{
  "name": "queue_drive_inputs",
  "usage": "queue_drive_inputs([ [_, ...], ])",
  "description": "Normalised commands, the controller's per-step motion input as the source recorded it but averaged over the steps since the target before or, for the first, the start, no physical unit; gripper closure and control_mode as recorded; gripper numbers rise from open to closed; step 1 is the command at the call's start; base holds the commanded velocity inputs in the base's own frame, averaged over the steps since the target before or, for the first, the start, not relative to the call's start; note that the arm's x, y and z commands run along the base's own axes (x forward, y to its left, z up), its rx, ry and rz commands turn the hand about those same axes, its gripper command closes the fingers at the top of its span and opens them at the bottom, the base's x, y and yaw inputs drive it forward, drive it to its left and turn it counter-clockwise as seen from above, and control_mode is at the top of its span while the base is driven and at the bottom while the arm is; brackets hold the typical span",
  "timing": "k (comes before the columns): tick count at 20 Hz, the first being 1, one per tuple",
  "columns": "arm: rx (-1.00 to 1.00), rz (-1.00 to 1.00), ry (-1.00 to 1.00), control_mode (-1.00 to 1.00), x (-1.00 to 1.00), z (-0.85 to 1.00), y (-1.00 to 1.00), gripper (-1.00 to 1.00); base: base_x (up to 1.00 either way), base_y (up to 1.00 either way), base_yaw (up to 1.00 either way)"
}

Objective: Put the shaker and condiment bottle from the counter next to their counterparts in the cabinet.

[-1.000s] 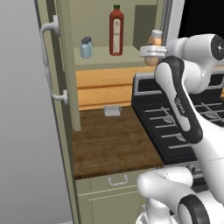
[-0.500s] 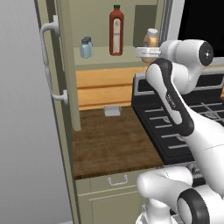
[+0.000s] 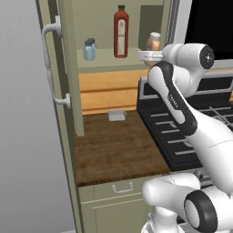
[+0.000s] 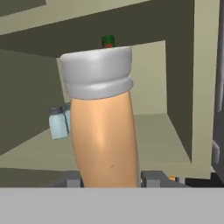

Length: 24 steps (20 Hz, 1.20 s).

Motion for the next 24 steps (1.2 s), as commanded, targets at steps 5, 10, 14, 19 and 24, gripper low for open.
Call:
queue_drive_inputs([
  [5, 0.00, 0.00, 0.08, -1.00, 0.44, 0.00, 0.00, 1.00, 0.00, 0.00, 0.00],
  [10, 0.00, 0.00, 0.03, -1.00, 0.57, 0.00, 0.00, 1.00, 0.00, 0.00, 0.00],
  [14, 0.00, 0.00, 0.00, -1.00, 0.41, 0.00, 0.00, 1.00, 0.00, 0.00, 0.00],
  [19, 0.00, 0.00, 0.00, -1.00, 0.33, -0.01, 0.00, 1.00, 0.00, 0.00, 0.00],
  [24, 0.00, 0.00, 0.00, -1.00, 0.14, -0.01, 0.00, 1.00, 0.00, 0.00, 0.00],
])
